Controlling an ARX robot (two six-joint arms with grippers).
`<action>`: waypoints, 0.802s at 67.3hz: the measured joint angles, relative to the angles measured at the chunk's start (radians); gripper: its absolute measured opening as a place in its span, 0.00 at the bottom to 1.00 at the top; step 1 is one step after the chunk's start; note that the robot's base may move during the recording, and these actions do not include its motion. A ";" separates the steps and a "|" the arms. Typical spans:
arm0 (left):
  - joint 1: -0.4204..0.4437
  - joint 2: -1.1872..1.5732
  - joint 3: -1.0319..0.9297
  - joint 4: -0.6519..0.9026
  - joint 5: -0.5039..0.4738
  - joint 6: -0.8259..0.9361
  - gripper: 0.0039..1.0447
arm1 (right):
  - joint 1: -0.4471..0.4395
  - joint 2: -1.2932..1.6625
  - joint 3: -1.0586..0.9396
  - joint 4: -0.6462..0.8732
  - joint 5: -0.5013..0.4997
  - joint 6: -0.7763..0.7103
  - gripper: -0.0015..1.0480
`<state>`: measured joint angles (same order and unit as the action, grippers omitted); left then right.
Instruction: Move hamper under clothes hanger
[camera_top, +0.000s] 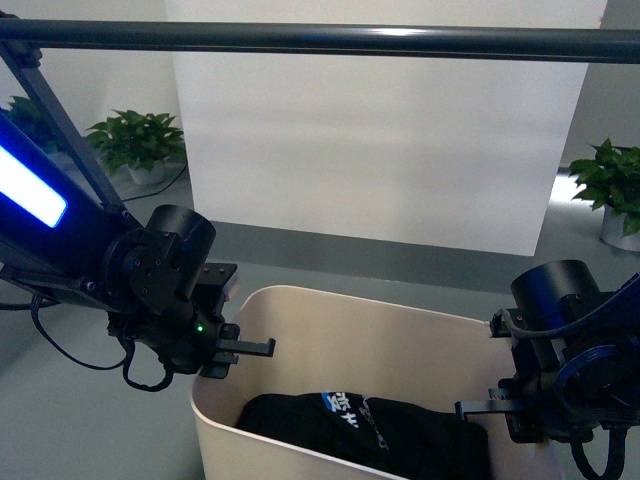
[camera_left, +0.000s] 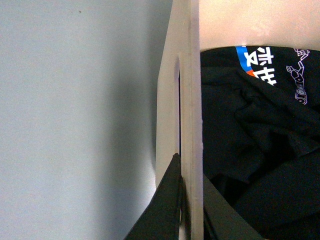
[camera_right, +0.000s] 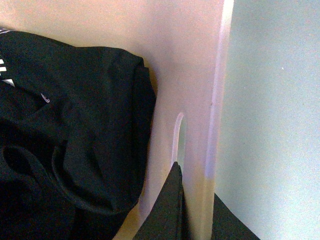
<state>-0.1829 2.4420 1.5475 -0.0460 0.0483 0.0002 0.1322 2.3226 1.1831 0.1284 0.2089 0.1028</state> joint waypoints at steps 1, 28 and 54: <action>-0.001 0.000 0.000 0.000 0.000 0.000 0.03 | 0.000 0.000 0.000 0.000 0.000 0.000 0.03; -0.010 0.000 -0.025 0.064 -0.045 -0.006 0.03 | -0.010 0.000 -0.017 0.050 -0.058 0.021 0.03; -0.064 -0.002 -0.071 -0.014 -0.161 -0.029 0.03 | -0.030 0.003 -0.040 0.100 -0.166 0.047 0.03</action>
<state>-0.2474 2.4401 1.4769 -0.0597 -0.1123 -0.0292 0.1020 2.3253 1.1427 0.2283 0.0425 0.1497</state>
